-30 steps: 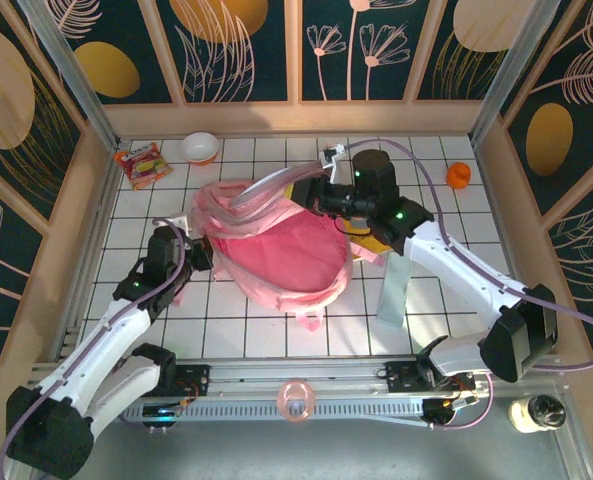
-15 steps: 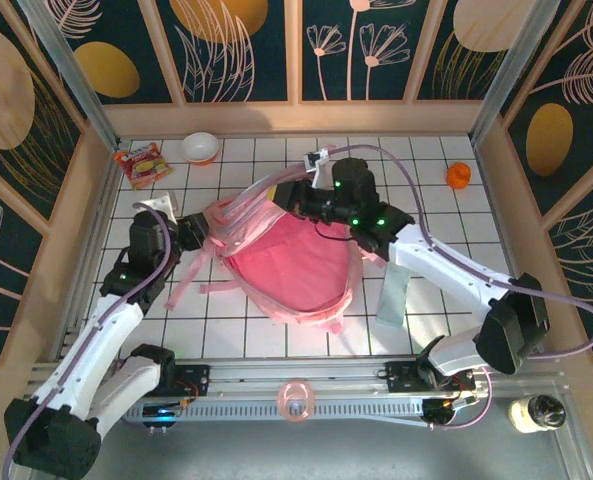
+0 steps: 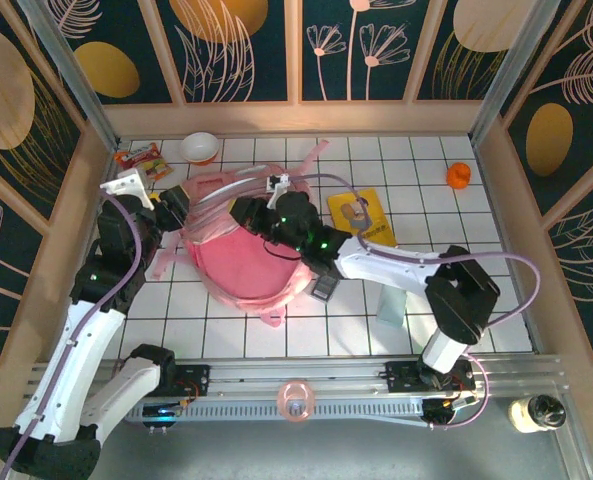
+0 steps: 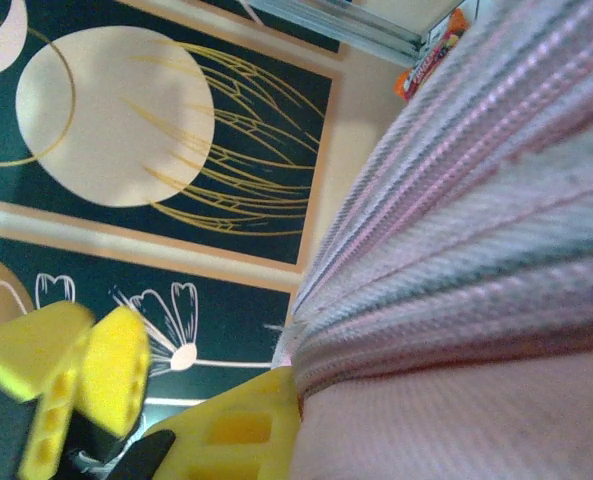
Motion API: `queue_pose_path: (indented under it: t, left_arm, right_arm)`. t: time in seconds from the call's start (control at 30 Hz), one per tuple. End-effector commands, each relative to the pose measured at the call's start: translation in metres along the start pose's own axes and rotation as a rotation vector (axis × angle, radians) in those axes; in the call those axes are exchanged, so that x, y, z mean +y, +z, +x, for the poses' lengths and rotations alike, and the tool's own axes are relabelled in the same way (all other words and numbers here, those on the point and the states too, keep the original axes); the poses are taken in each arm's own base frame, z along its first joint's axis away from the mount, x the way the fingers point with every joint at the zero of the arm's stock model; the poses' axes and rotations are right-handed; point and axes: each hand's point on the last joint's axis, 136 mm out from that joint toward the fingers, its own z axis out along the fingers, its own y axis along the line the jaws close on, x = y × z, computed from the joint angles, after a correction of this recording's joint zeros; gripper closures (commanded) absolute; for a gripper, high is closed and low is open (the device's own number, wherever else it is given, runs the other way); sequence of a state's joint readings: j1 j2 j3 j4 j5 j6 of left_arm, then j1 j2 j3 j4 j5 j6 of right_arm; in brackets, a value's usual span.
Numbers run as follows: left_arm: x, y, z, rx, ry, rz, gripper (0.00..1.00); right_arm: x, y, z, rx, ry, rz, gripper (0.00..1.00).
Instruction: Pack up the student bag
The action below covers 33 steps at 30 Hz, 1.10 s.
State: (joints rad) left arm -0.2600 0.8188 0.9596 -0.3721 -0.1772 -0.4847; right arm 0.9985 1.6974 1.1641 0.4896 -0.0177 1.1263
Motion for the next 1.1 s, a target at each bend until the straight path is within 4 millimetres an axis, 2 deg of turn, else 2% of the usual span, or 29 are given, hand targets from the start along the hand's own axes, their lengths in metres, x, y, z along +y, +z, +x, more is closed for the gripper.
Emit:
queue_pose_path:
  t: [0.0, 0.1, 0.17, 0.2, 0.3, 0.43, 0.53, 0.67, 0.83, 1.07]
  left_arm:
    - [0.003, -0.008, -0.010, -0.016, 0.024, -0.029, 0.45]
    - [0.003, -0.004, -0.002, 0.008, 0.026, -0.021, 0.45]
    - [-0.001, -0.002, 0.001, 0.021, 0.017, 0.003, 0.45]
    - [0.001, 0.003, 0.013, 0.053, 0.014, 0.005, 0.45]
    - [-0.002, 0.009, 0.028, 0.100, 0.003, 0.037, 0.46]
    - [-0.005, 0.020, 0.054, 0.175, -0.020, 0.082, 0.45]
    - [-0.006, 0.027, 0.075, 0.229, -0.037, 0.109, 0.45]
    - [-0.008, 0.032, 0.088, 0.249, -0.077, 0.144, 0.45]
    - [-0.023, 0.039, 0.103, 0.290, -0.178, 0.235, 0.44]
    - [-0.033, 0.052, 0.127, 0.364, -0.228, 0.298, 0.45]
  right_arm:
    - [0.028, 0.009, -0.014, -0.121, 0.098, -0.122, 1.00]
    - [0.010, 0.022, 0.003, -0.085, 0.121, -0.073, 0.98]
    - [-0.004, 0.024, 0.013, -0.065, 0.134, -0.038, 0.91]
    - [-0.011, 0.024, 0.019, -0.053, 0.146, -0.018, 0.86]
    - [-0.026, 0.017, 0.033, -0.017, 0.156, 0.034, 0.73]
    - [-0.053, -0.002, 0.062, 0.071, 0.163, 0.133, 0.55]
    - [-0.072, -0.019, 0.082, 0.143, 0.187, 0.184, 0.46]
    - [-0.090, -0.044, 0.103, 0.236, 0.178, 0.252, 0.41]
    - [-0.111, -0.079, 0.114, 0.324, 0.101, 0.402, 0.35]
    - [-0.107, -0.111, 0.131, 0.517, 0.057, 0.434, 0.33]
